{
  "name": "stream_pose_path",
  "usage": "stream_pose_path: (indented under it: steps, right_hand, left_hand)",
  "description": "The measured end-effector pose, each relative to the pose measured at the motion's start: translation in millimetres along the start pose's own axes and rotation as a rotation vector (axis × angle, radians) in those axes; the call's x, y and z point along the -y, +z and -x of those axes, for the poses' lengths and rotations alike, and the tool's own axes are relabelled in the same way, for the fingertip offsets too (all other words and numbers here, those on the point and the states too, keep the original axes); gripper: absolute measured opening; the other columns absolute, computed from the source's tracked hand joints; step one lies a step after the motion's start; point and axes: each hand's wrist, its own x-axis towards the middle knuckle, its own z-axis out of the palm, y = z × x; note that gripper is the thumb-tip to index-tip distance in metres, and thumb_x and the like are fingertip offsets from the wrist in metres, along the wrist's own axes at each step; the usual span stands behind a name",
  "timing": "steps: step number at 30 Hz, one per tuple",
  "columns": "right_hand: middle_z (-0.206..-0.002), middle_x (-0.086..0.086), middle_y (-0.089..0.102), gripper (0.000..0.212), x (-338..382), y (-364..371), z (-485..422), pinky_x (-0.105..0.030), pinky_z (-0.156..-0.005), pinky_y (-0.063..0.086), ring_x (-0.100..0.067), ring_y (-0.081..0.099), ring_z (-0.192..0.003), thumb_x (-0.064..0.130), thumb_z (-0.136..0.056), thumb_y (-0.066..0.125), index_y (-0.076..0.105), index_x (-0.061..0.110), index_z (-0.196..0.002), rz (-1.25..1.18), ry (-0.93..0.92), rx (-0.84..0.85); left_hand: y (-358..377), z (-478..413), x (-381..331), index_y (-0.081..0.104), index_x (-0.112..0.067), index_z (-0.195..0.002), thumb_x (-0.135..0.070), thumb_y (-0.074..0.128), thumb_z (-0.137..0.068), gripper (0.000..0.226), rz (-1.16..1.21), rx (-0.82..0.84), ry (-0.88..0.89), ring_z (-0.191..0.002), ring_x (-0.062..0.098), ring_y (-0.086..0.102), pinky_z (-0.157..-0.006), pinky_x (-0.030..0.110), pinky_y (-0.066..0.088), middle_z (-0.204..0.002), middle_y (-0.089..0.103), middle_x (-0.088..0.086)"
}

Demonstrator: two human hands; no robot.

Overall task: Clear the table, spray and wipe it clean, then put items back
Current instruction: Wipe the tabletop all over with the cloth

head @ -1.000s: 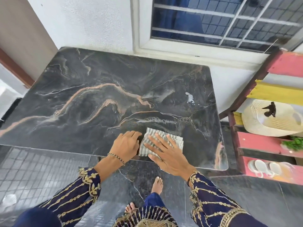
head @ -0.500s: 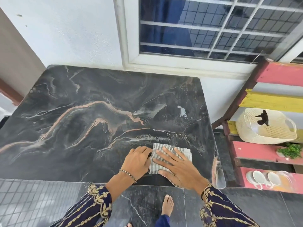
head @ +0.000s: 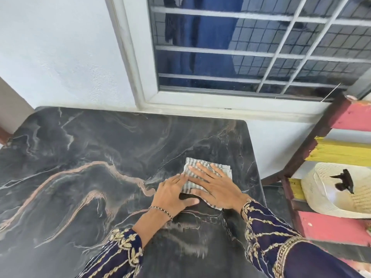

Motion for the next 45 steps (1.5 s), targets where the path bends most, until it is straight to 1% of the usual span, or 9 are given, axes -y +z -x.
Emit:
stream_pose_path:
  steps: [4,7,12,17,23,26,34,41,45]
  right_hand:
    - [-0.166,0.021,-0.008,0.058,-45,-13,-45,-0.040,-0.123,-0.012,-0.003,-0.019,-0.152,0.065,-0.102,0.011,0.006,0.048,-0.157,0.046,-0.013,-0.017]
    - [-0.166,0.020,-0.007,0.058,-69,-18,-72,-0.041,-0.124,-0.007,-0.005,-0.014,-0.154,0.064,-0.103,0.013,0.007,0.047,-0.158,0.064,-0.019,-0.032]
    - [-0.166,0.022,-0.010,0.056,-106,-35,-118,-0.042,-0.125,-0.006,-0.003,-0.014,-0.153,0.064,-0.103,0.012,0.001,0.050,-0.157,0.040,0.026,-0.024]
    - [-0.166,0.023,-0.008,0.057,-127,-48,-154,-0.043,-0.126,-0.007,-0.002,-0.013,-0.153,0.064,-0.102,0.009,0.003,0.050,-0.157,-0.033,0.153,-0.047]
    - [-0.165,0.021,-0.012,0.059,-132,-48,-154,-0.045,-0.126,-0.006,-0.005,-0.013,-0.154,0.066,-0.099,0.003,-0.002,0.050,-0.156,-0.045,0.163,-0.039]
    - [-0.165,0.021,-0.013,0.062,-143,-46,-140,-0.044,-0.126,-0.006,-0.005,-0.014,-0.153,0.068,-0.096,-0.001,-0.004,0.051,-0.155,-0.057,0.220,-0.049]
    - [-0.166,0.020,-0.014,0.060,-202,-40,-83,-0.043,-0.126,-0.008,-0.006,-0.015,-0.153,0.068,-0.099,0.004,-0.006,0.050,-0.155,-0.047,0.395,-0.069]
    - [-0.167,0.014,-0.015,0.061,-185,-33,-77,-0.044,-0.126,-0.009,-0.011,-0.015,-0.154,0.066,-0.100,0.005,-0.007,0.046,-0.157,-0.137,0.557,-0.096]
    - [-0.166,0.015,-0.016,0.060,-169,-29,-62,-0.043,-0.125,-0.012,-0.010,-0.017,-0.154,0.066,-0.101,0.007,-0.008,0.048,-0.156,-0.098,0.519,-0.061]
  left_hand:
    - [-13,-58,-3,-0.003,-0.019,-0.155,-0.072,0.070,-0.063,0.130,-0.018,0.025,-0.125,-0.151,0.017,0.000,-0.121,0.039,0.006,-0.163,0.005,-0.002]
    - [-18,-90,-10,-0.016,-0.009,-0.152,-0.068,0.079,-0.053,0.149,-0.030,0.101,-0.312,-0.149,0.030,-0.009,-0.121,0.048,0.007,-0.162,-0.008,0.011]
    - [-22,-119,-27,-0.007,-0.004,-0.152,-0.064,0.081,-0.056,0.144,-0.205,0.287,-0.415,-0.146,0.043,-0.009,-0.116,0.059,0.016,-0.159,-0.010,0.022]
    - [-17,-132,-32,-0.011,0.003,-0.150,-0.058,0.085,-0.056,0.148,-0.234,0.365,-0.477,-0.143,0.051,-0.010,-0.112,0.067,0.018,-0.156,-0.013,0.030]
    - [-19,-140,-40,-0.015,0.008,-0.146,-0.058,0.086,-0.055,0.151,-0.272,0.445,-0.524,-0.141,0.056,-0.009,-0.107,0.070,0.023,-0.154,-0.015,0.035]
    - [-20,-141,-40,-0.014,0.008,-0.146,-0.059,0.086,-0.054,0.152,-0.290,0.457,-0.531,-0.141,0.056,-0.007,-0.106,0.070,0.026,-0.154,-0.013,0.035]
    - [-19,-144,-40,-0.013,0.010,-0.145,-0.062,0.083,-0.055,0.151,-0.353,0.484,-0.504,-0.140,0.058,-0.004,-0.105,0.070,0.028,-0.153,-0.011,0.038]
    - [-19,-148,-37,-0.010,0.011,-0.145,-0.063,0.083,-0.054,0.150,-0.387,0.474,-0.481,-0.138,0.062,-0.001,-0.101,0.072,0.032,-0.151,-0.008,0.042]
    - [-22,-145,-37,-0.008,0.009,-0.147,-0.062,0.083,-0.054,0.148,-0.370,0.464,-0.464,-0.138,0.062,-0.002,-0.102,0.072,0.031,-0.151,-0.008,0.041]
